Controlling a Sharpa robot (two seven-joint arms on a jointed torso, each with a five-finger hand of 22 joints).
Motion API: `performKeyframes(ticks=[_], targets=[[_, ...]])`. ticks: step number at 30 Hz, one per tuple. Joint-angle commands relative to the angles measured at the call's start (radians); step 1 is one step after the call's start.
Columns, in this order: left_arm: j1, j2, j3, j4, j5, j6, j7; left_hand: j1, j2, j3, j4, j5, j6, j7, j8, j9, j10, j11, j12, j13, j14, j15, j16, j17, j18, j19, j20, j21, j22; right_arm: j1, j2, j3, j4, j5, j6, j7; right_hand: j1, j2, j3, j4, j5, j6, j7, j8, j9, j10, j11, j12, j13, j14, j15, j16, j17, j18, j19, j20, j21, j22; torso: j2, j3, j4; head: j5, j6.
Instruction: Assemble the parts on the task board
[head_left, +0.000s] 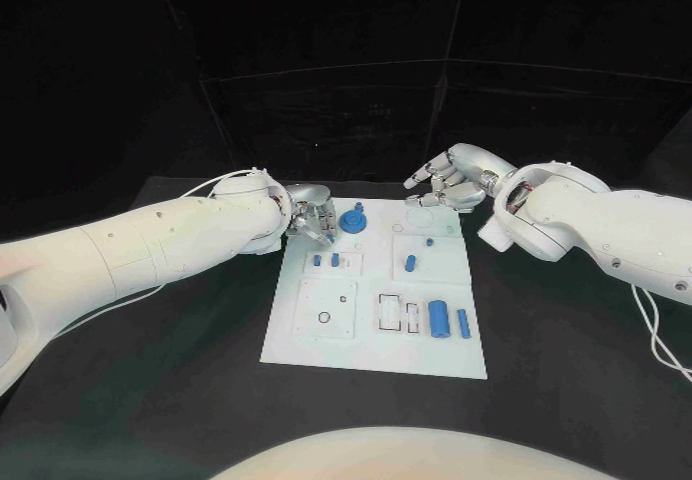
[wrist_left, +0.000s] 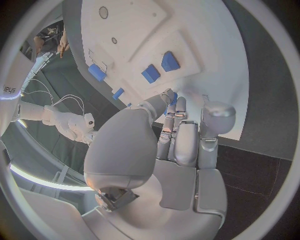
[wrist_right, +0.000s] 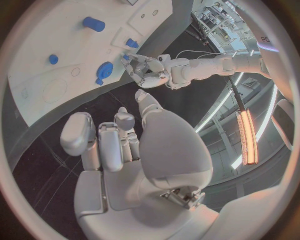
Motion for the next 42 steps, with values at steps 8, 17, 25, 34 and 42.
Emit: performKeyframes(ticks=[8,17,25,34,42], targets=[[-0.001,0.003,-0.001,0.006,-0.011,0.012,0.010,-0.023,-0.004,-0.004,0.005,0.000,0.005,0.003,-0.015,0.000,0.005,0.003,-0.013,0.000,0.017,-0.001,-0.003,-0.007,-0.010,0.004,-0.001,0.008,0.005,0.002,0.002,0.001,-0.002,-0.002,0.006,0.006,0.003,0.015,-0.002,0.005,0.007,0.000,-0.005,0.006,-0.001,-0.004,-0.004,-0.003,0.000,0.045,0.000,-0.005,0.001,0.009,-0.006,-0.003,-0.005,-0.001,0.000,-0.0007,0.0014,-0.001,-0.001],[-0.001,0.006,-0.001,0.005,-0.011,0.017,0.009,-0.024,-0.005,-0.004,0.005,0.000,0.004,0.003,-0.016,0.000,0.005,0.003,-0.015,0.000,0.016,-0.001,-0.004,-0.008,-0.011,0.004,-0.001,0.009,0.006,0.002,0.004,0.001,-0.002,-0.002,0.007,0.006,0.003,0.015,-0.002,0.005,0.007,0.000,-0.005,0.006,-0.001,-0.004,-0.004,-0.003,0.000,0.045,0.000,-0.005,0.001,0.009,-0.006,-0.003,-0.005,-0.001,0.000,-0.0002,0.0000,0.000,-0.003],[-0.001,0.009,-0.001,0.003,-0.011,0.019,0.006,-0.024,-0.006,-0.004,0.004,0.000,0.004,0.003,-0.017,0.000,0.005,0.003,-0.017,0.000,0.016,-0.001,-0.004,-0.009,-0.011,0.004,-0.001,0.009,0.006,0.002,0.004,0.001,-0.001,-0.002,0.004,0.006,0.003,0.016,-0.002,0.005,0.007,0.000,-0.005,0.006,-0.001,-0.003,-0.004,-0.001,0.001,0.046,0.000,-0.004,0.001,0.009,-0.006,-0.003,-0.005,0.000,0.000,0.0003,0.0003,-0.002,-0.003],[-0.001,0.013,-0.001,-0.002,-0.011,0.028,-0.006,-0.039,-0.020,-0.014,0.005,0.000,-0.029,0.014,-0.049,-0.005,-0.028,0.017,-0.051,-0.003,0.013,0.009,-0.008,-0.022,-0.011,-0.001,0.005,0.003,0.003,0.002,0.004,0.001,-0.002,-0.005,0.003,0.005,0.003,0.016,-0.002,0.005,0.007,0.000,-0.005,0.006,-0.001,-0.003,-0.004,-0.001,0.001,0.046,0.000,-0.004,0.001,0.009,-0.006,-0.003,-0.005,0.000,0.001,-0.0001,0.0004,-0.004,-0.004],[-0.001,0.015,-0.001,-0.007,-0.011,0.029,-0.011,-0.044,-0.029,-0.018,0.004,0.000,-0.059,0.024,-0.078,-0.006,-0.073,0.031,-0.087,-0.004,0.010,0.020,-0.011,-0.034,-0.008,-0.009,0.015,-0.015,-0.012,0.002,0.004,0.001,-0.003,-0.015,0.002,0.005,0.003,0.016,-0.002,0.005,0.007,0.000,-0.005,0.006,-0.001,-0.003,-0.004,-0.001,0.001,0.046,0.000,-0.004,0.001,0.009,-0.006,-0.003,-0.005,0.000,0.000,-0.0001,0.0015,-0.004,-0.007]])
